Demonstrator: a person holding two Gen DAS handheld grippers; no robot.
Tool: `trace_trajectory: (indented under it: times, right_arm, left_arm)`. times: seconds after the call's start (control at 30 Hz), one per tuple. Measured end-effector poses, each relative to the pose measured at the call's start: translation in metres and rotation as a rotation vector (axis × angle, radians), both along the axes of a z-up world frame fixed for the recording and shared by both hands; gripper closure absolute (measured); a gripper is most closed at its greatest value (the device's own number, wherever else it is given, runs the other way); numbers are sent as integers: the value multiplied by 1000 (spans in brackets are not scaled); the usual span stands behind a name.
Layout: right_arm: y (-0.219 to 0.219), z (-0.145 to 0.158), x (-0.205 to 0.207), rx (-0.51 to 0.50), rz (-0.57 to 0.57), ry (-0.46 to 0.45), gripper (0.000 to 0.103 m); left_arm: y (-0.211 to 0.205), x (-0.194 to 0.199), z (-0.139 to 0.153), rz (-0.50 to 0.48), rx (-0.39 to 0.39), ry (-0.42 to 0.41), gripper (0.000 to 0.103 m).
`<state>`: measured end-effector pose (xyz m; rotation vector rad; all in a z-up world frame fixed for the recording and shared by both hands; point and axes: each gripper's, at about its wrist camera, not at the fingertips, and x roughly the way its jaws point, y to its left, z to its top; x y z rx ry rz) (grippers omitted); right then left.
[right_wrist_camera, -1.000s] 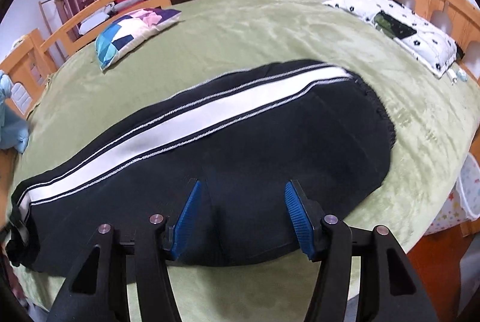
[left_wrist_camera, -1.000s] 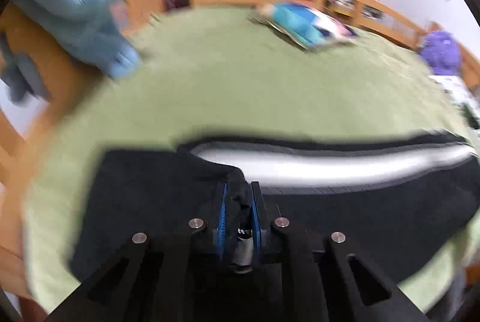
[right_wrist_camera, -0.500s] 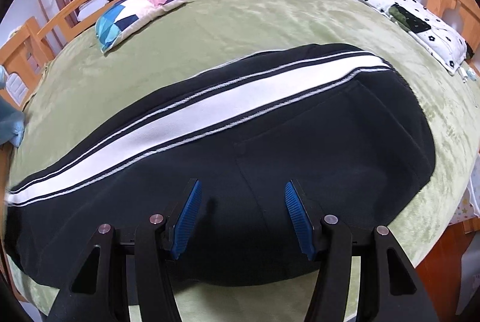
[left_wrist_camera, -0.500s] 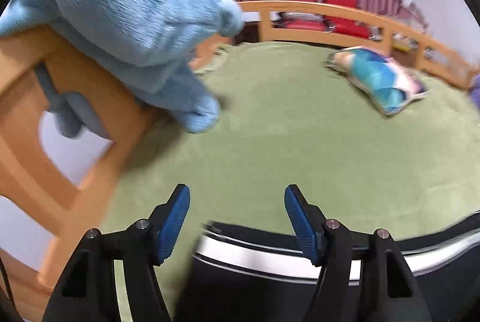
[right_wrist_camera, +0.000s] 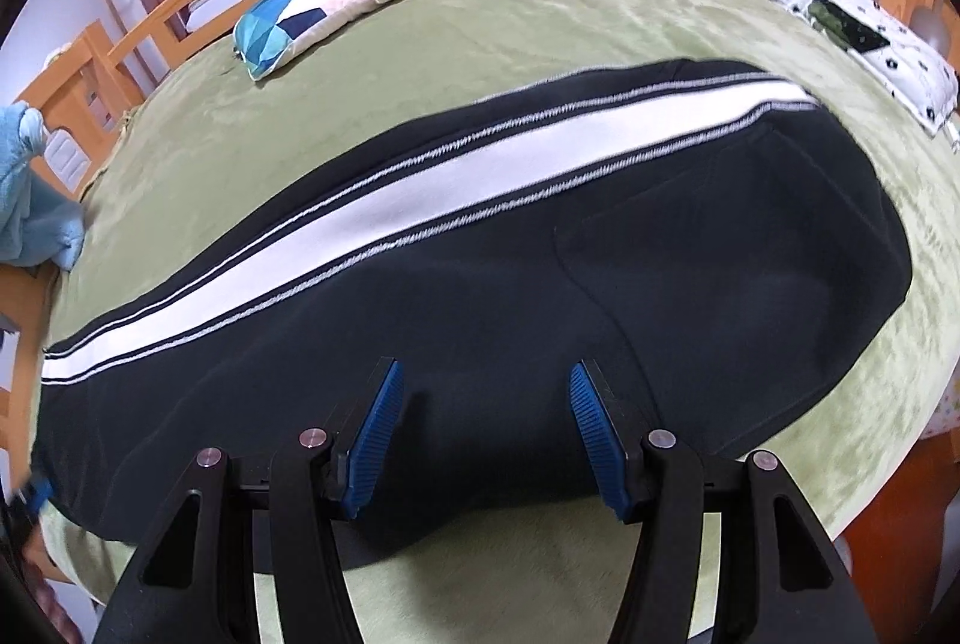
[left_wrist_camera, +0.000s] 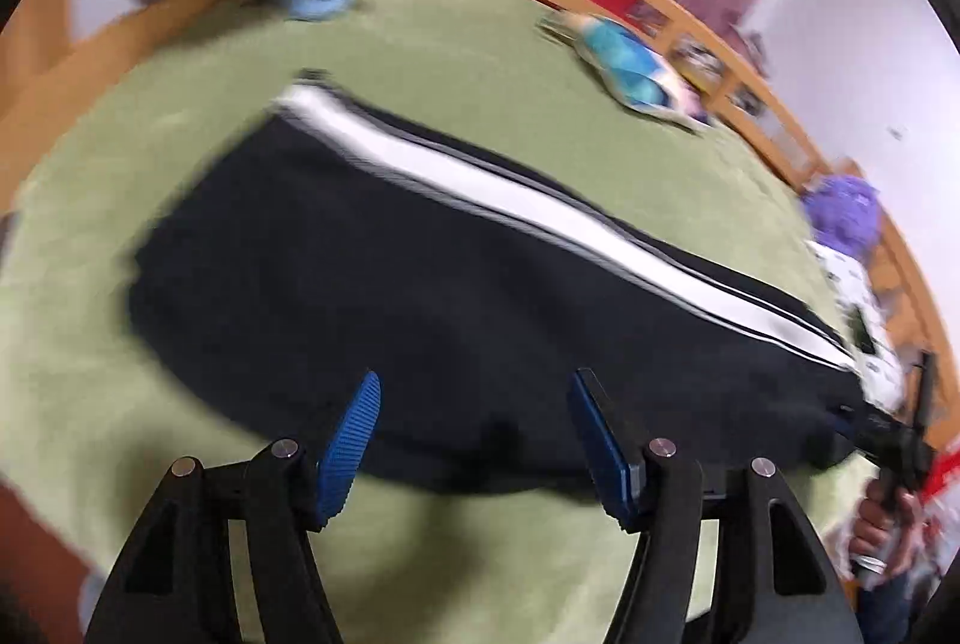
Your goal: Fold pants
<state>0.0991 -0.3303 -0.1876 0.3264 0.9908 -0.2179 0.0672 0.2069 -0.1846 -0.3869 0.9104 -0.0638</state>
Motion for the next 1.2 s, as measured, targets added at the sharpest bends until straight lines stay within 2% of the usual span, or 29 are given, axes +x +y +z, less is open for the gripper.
trace_trajectory:
  times: [0.13,0.2,0.33,0.43,0.5,0.57,0.8,0.9,1.07,1.1,1.13,1.17,1.2]
  right_arm:
    - [6,3,-6,7,-2,-7,46]
    - [8,5,-9,10,0,-11,46]
    - [13,9,-16,15,0,-10,46]
    - [14,11,-19,4,-6,-5,46]
    - [14,12,-19,-3,-9,0,46]
    - [14,13,-20,-16,-14,5,46]
    - [12,8,-18,-19,-34,29,46]
    - [15,1,-12,-18,-32,48,46]
    - [24,1,-11,-79,-10,58,44]
    - [23,1,-12,-77,-8,56,44]
    - [22,1,-13,-68,-8,54,44]
    - [19,1,-14,-60,-11,54,44]
    - [17,1,-15,-53,-15,53,44]
  left_arm:
    - [46,-5,-5,118,-31,9,41]
    - [64,-4,-13,151,-84,24,41]
    - [85,-2,-24,184,-195,-3,41]
    - [92,6,-28,218,-153,1,41]
    - [95,15,-35,238,-147,44,44]
    - [98,17,-41,243,-171,78,45]
    - [92,-2,-55,233,-227,97,45]
    - [94,16,-65,245,-269,82,45]
    - [101,39,-72,321,-329,84,45]
    - [101,43,-70,326,-325,87,52]
    - [101,44,-67,322,-307,84,70]
    - [103,44,-61,320,-271,72,93]
    - [112,41,-49,316,-256,29,93]
